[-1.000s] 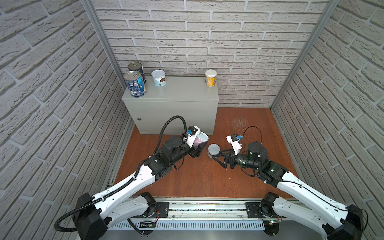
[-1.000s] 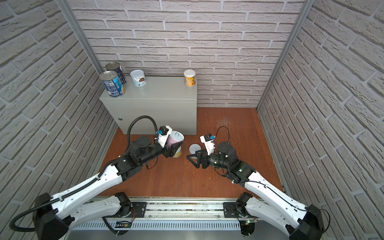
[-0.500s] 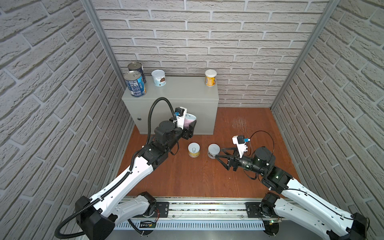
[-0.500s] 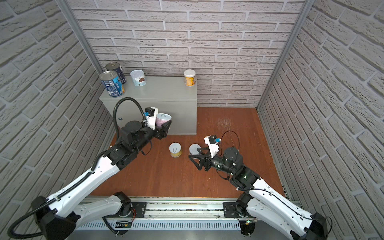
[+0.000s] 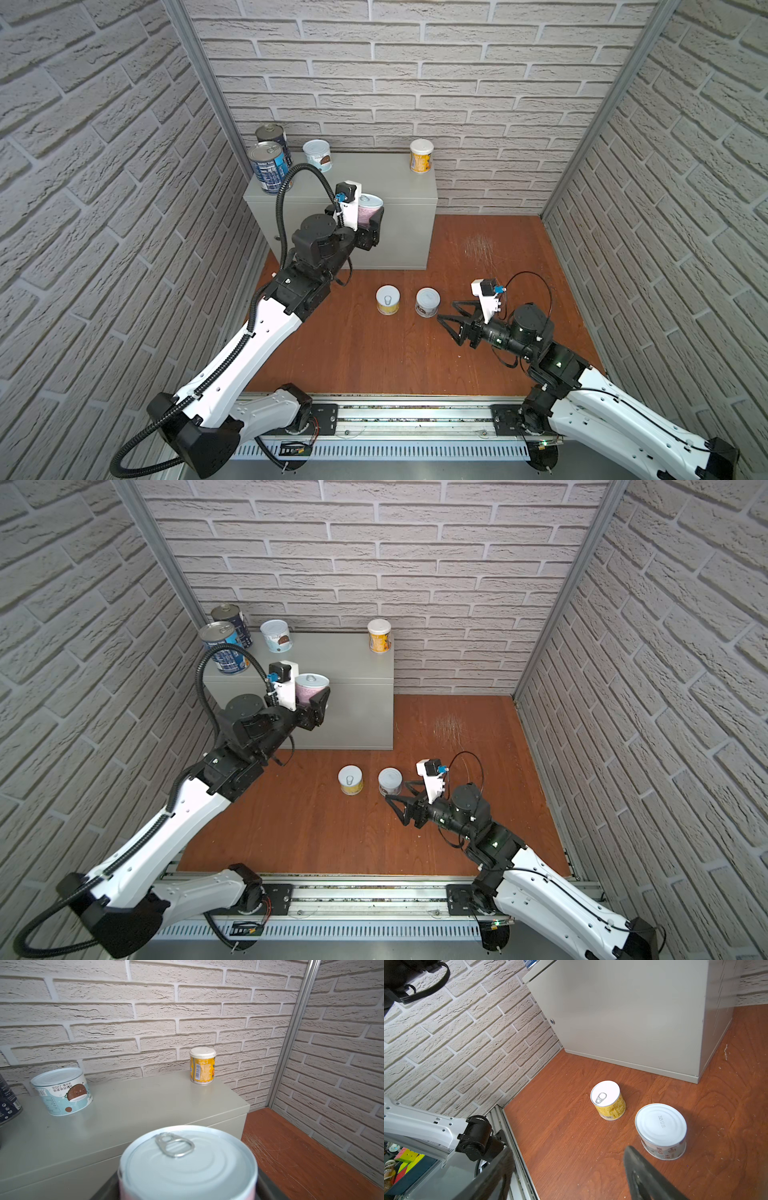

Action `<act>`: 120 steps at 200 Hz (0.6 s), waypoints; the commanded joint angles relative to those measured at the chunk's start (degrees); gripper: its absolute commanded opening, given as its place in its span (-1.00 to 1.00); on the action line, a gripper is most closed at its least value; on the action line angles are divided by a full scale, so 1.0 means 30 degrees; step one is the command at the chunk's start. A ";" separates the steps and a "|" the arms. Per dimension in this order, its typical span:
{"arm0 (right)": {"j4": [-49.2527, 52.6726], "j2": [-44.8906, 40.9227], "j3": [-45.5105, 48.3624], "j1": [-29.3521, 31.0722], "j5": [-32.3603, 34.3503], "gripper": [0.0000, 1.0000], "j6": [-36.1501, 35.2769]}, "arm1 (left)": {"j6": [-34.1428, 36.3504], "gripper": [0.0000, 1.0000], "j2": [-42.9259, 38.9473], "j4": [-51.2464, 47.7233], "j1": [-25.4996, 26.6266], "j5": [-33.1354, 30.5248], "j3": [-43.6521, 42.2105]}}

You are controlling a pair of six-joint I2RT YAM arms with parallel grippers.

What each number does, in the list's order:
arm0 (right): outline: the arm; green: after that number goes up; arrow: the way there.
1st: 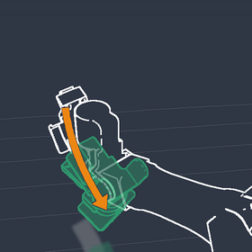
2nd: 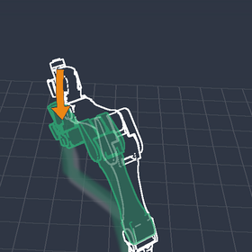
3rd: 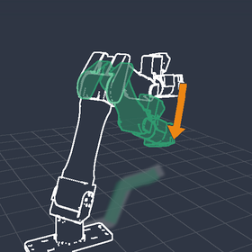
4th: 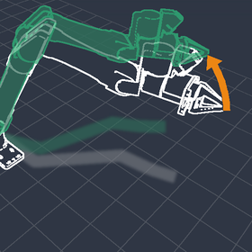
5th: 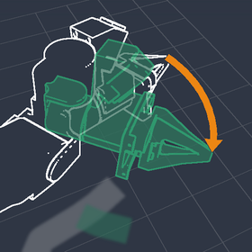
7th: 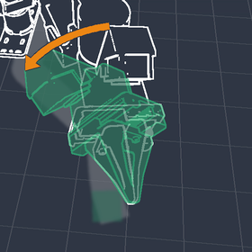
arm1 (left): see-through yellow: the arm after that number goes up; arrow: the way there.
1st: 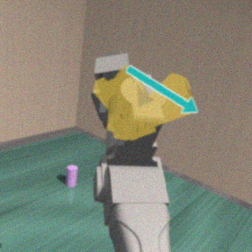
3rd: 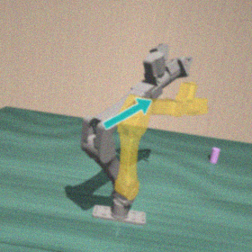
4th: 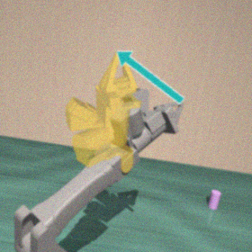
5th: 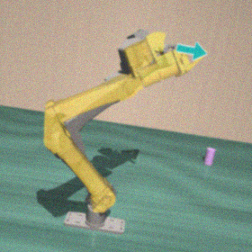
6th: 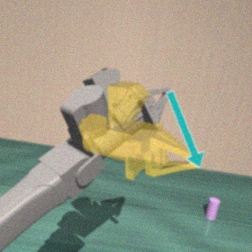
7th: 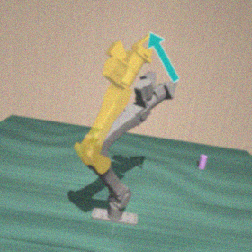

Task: Place and organize the canned foods onto the counter
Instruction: 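Raise the pink-labelled can with the left gripper while the right gripper pulls back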

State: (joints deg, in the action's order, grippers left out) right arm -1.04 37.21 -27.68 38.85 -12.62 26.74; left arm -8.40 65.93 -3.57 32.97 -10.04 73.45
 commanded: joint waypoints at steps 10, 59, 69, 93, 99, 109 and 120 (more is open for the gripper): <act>-0.0643 -0.0360 0.0290 0.0111 0.0095 0.67 -0.0249 | 0.0660 -0.12 0.0472 0.0953 -0.0350 -0.0262 0.1967; -0.0489 -0.0611 0.0438 0.0124 0.0041 0.67 -0.0345 | 0.1025 -0.12 0.1241 0.0828 -0.0903 -0.0448 0.3247; -0.0503 -0.0655 0.0518 0.0127 0.0040 0.67 -0.0316 | 0.1182 -0.12 0.1476 0.0626 -0.1111 -0.0592 0.3719; -0.0750 -0.0628 0.0814 0.0116 0.0060 0.67 -0.0272 | 0.1694 -0.12 0.2049 0.0574 -0.1612 -0.1189 0.4342; -0.0794 -0.0558 0.0823 0.0113 0.0073 0.67 -0.0286 | 0.1681 -0.13 0.2160 0.0602 -0.1847 -0.1236 0.4399; -0.0797 -0.0426 0.0776 0.0117 -0.0007 0.67 -0.0271 | 0.1660 -0.13 0.2365 0.0671 -0.2237 -0.1268 0.4475; -0.0795 -0.0312 0.0732 0.0128 -0.0110 0.67 -0.0271 | 0.1739 -0.14 0.2583 0.0709 -0.2637 -0.1362 0.4564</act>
State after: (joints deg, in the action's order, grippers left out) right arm -0.91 35.92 -25.78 38.85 -12.71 26.50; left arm -4.64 73.12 -7.64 27.44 -12.03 84.38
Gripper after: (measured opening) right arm 0.836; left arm 0.750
